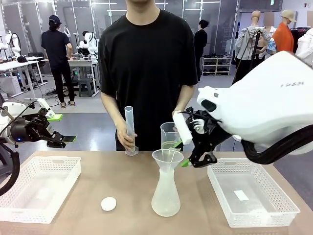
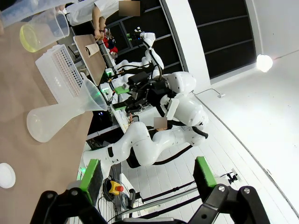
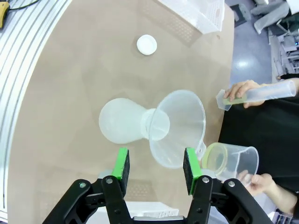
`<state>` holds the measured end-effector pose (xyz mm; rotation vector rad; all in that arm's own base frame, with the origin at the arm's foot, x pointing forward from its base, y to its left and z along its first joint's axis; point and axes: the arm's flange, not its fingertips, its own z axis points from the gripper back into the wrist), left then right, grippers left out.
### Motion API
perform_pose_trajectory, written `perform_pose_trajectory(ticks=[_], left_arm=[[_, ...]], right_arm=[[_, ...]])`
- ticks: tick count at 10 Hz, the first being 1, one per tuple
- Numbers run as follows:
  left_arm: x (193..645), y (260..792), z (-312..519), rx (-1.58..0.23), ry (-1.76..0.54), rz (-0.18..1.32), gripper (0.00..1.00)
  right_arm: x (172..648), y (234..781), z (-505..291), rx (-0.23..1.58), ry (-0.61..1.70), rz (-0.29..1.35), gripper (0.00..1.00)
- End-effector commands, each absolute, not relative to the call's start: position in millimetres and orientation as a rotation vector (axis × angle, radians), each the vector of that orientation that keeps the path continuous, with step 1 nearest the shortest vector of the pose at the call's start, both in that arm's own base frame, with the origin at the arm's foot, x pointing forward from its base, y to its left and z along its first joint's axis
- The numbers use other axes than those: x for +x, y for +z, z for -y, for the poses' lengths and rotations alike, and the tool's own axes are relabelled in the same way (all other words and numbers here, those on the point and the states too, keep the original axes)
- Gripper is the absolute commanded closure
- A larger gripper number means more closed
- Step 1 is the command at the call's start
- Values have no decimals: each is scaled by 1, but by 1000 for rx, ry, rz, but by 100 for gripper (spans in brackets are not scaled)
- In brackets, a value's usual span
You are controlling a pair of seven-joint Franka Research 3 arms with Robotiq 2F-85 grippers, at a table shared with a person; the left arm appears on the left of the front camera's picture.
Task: Prepare the solutions needed for the experiment.
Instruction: Once the solution is in the Big flask , pick up the Plastic Funnel and place it back into the right Organizing basket.
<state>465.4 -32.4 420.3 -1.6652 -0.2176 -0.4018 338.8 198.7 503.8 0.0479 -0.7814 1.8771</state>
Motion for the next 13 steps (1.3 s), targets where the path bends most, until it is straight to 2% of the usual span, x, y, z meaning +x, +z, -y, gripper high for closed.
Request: perform_pose_trajectory(ticks=[1,5,6,7,8,13], left_arm=[[466,422,33,-1665,-409,224,0],[466,422,33,-1665,-409,224,0],[466,422,33,-1665,-409,224,0],[466,422,33,-1665,-409,224,0],[466,422,33,-1665,-409,224,0],[466,422,33,-1665,-409,224,0]], right_arm=[[336,530,-176,120,1795,705,41],[356,538,-118,224,1395,584,41],[355,539,-114,213,1320,505,41],[346,544,-115,237,1349,530,41],[358,533,-106,203,1410,570,41],[355,535,-107,214,1390,554,41]])
